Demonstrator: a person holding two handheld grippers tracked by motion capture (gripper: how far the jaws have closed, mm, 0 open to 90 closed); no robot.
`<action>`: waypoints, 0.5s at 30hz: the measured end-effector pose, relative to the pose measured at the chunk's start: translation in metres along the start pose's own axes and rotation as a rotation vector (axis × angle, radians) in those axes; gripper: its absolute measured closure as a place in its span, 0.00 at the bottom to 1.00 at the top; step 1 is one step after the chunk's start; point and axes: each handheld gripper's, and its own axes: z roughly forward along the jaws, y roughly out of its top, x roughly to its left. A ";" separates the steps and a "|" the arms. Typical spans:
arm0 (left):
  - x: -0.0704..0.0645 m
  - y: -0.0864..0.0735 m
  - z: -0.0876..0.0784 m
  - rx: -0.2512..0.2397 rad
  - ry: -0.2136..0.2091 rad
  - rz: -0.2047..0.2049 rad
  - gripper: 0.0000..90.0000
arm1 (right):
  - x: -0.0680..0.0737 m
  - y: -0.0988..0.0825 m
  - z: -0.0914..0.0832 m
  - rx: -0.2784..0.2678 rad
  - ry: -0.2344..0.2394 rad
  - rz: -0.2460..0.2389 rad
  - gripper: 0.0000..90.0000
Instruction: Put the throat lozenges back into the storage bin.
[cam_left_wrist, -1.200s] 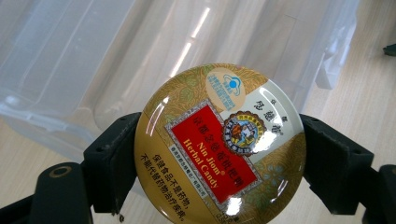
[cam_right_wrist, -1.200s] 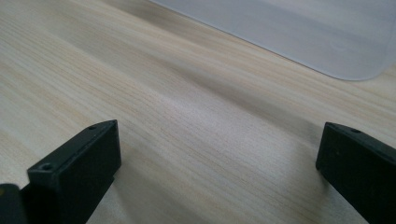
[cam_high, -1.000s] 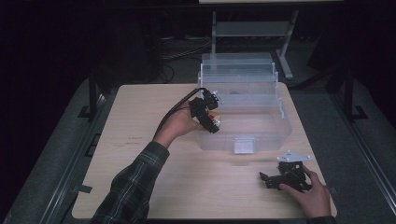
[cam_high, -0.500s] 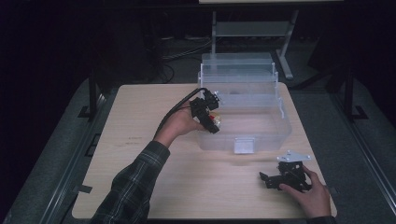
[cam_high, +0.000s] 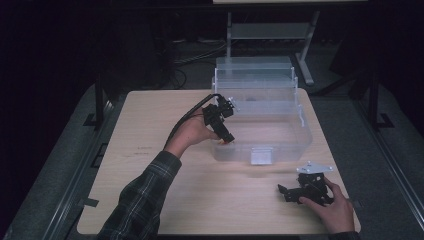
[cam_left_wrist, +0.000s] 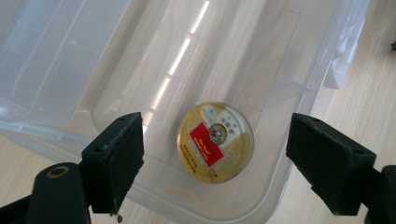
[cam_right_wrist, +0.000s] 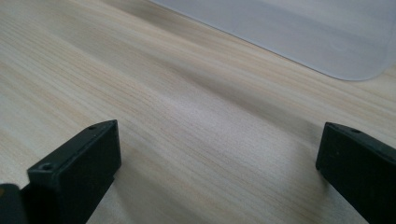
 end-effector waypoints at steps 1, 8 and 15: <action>0.000 -0.001 -0.001 -0.005 0.002 -0.005 0.21 | 0.000 0.000 0.000 0.000 0.000 -0.001 0.00; -0.002 -0.009 -0.010 -0.027 -0.002 -0.013 0.20 | -0.001 0.000 0.000 0.000 0.000 -0.006 0.00; -0.005 -0.014 -0.018 -0.043 0.009 -0.013 0.19 | -0.001 0.000 0.000 0.000 0.001 -0.002 0.00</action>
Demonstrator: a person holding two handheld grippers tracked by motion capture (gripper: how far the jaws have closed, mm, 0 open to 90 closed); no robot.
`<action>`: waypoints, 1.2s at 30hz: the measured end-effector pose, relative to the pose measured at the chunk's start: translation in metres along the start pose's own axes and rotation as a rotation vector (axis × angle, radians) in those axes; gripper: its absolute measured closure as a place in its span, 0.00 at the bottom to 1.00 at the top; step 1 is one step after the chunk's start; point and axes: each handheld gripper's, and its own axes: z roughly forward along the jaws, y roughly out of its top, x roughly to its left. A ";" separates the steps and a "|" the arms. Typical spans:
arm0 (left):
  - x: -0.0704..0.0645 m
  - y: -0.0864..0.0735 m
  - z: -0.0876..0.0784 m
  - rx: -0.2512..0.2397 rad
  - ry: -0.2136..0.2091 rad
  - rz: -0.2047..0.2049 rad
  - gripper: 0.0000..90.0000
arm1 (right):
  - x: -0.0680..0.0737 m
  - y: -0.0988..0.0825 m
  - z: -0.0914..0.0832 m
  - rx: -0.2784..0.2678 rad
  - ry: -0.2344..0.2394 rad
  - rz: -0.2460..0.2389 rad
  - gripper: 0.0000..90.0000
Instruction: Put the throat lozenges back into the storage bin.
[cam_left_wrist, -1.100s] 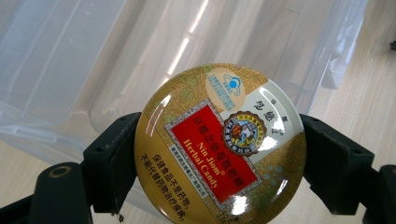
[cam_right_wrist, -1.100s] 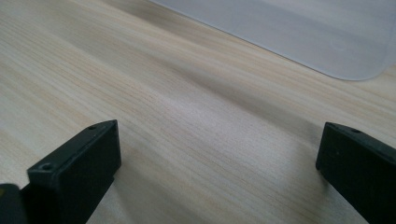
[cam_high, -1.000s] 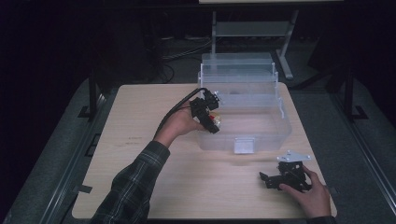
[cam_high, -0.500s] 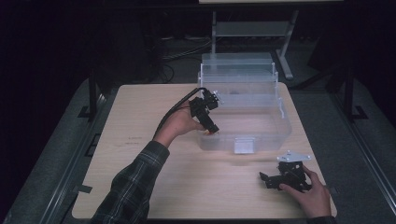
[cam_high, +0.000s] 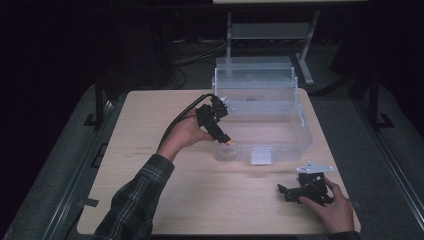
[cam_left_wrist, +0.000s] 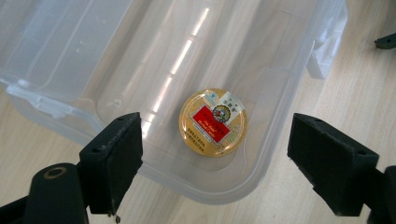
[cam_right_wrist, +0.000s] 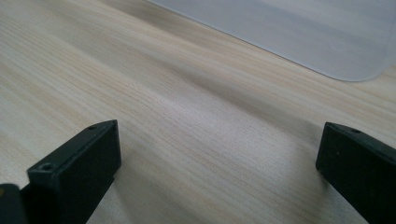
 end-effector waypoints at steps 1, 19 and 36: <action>0.000 -0.001 -0.001 -0.004 0.002 0.002 0.19 | 0.000 0.000 0.000 0.000 0.000 0.001 0.00; -0.002 -0.028 -0.016 -0.044 0.016 -0.026 0.18 | 0.000 0.001 0.001 -0.002 -0.002 0.002 0.00; -0.006 -0.060 -0.021 -0.077 0.041 -0.063 0.16 | 0.000 0.001 0.001 -0.001 -0.003 0.002 0.00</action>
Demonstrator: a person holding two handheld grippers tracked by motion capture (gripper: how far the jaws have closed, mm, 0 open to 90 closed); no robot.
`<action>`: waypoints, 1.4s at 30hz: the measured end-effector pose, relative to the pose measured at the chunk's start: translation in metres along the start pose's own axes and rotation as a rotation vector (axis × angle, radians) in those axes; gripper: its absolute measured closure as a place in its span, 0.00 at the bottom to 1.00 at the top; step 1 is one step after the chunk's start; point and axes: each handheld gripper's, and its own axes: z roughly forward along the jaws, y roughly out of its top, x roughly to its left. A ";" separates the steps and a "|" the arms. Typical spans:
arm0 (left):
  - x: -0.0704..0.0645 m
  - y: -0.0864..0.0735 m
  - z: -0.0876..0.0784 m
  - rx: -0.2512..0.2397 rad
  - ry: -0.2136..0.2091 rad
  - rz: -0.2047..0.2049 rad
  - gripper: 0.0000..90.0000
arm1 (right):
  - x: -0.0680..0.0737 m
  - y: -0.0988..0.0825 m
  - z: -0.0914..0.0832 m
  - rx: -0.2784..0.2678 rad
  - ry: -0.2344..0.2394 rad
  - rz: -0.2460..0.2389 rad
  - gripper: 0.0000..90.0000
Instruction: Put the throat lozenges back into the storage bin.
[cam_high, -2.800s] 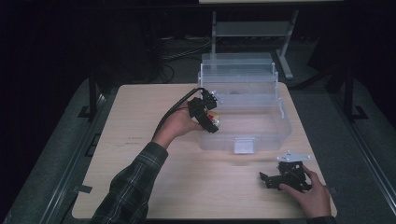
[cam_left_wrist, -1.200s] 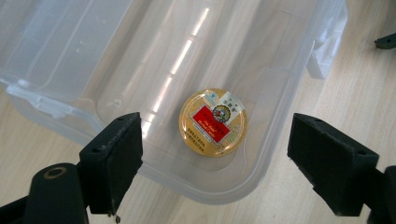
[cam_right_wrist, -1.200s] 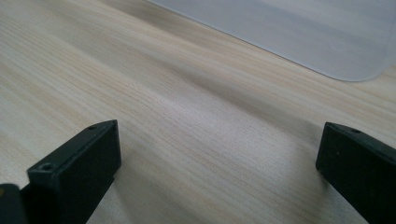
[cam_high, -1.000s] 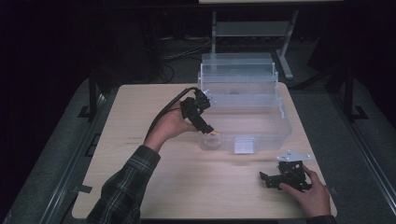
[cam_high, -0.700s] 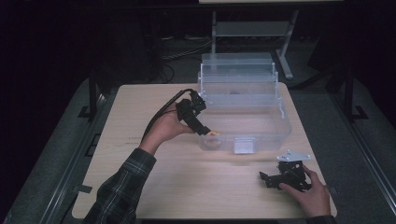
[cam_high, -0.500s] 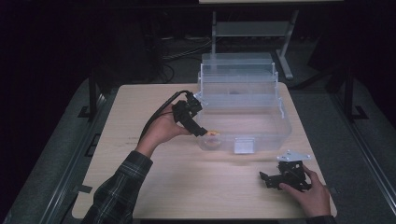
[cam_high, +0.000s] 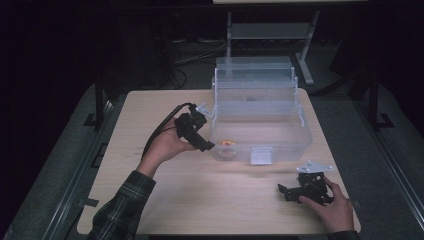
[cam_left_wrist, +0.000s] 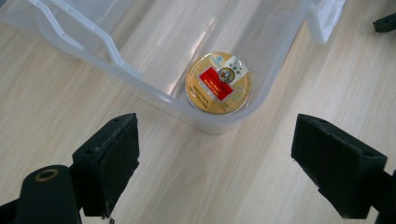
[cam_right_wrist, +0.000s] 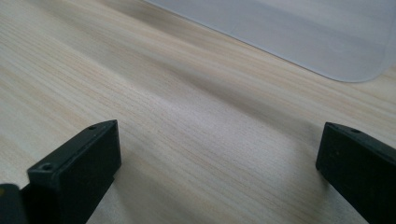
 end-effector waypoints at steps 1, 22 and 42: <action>0.000 -0.002 0.000 -0.001 0.002 0.001 0.15 | 0.000 0.000 0.000 0.000 0.000 0.000 0.00; -0.008 -0.053 -0.009 -0.058 0.027 -0.059 0.14 | 0.000 0.000 0.000 0.000 0.001 -0.002 0.00; -0.021 -0.099 -0.007 -0.100 0.057 -0.098 0.14 | 0.000 0.000 0.000 0.000 0.000 -0.002 0.00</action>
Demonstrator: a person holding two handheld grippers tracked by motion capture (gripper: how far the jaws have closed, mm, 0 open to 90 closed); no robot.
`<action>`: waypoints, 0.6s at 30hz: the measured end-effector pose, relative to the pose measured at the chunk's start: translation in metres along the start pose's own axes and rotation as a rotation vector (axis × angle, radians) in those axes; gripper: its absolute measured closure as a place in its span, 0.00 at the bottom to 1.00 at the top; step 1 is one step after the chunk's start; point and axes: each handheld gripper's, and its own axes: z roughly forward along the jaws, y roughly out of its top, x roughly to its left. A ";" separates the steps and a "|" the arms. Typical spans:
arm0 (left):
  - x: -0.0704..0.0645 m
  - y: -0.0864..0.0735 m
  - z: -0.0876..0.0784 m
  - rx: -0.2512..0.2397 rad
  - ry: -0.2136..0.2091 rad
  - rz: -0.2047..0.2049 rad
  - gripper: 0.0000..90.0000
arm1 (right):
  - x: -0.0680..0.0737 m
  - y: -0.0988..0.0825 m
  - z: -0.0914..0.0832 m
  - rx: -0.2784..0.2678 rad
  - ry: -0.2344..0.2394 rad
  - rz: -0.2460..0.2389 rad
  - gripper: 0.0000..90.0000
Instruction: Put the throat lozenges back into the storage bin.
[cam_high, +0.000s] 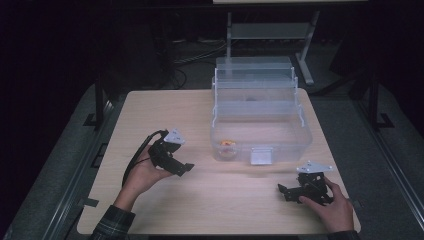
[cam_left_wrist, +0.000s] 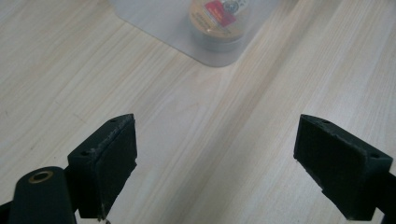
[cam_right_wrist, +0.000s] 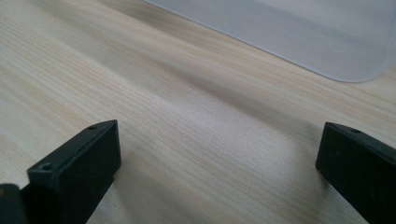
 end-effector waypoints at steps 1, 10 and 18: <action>0.000 0.000 0.000 0.000 0.000 0.000 0.14 | 0.000 0.000 0.000 0.000 0.000 0.000 0.00; -0.003 -0.027 -0.004 -0.044 0.030 -0.022 0.14 | 0.000 0.000 0.000 0.000 0.000 0.000 0.00; -0.003 -0.046 -0.013 -0.091 0.063 -0.042 0.14 | 0.000 0.000 0.000 0.000 0.000 0.000 0.00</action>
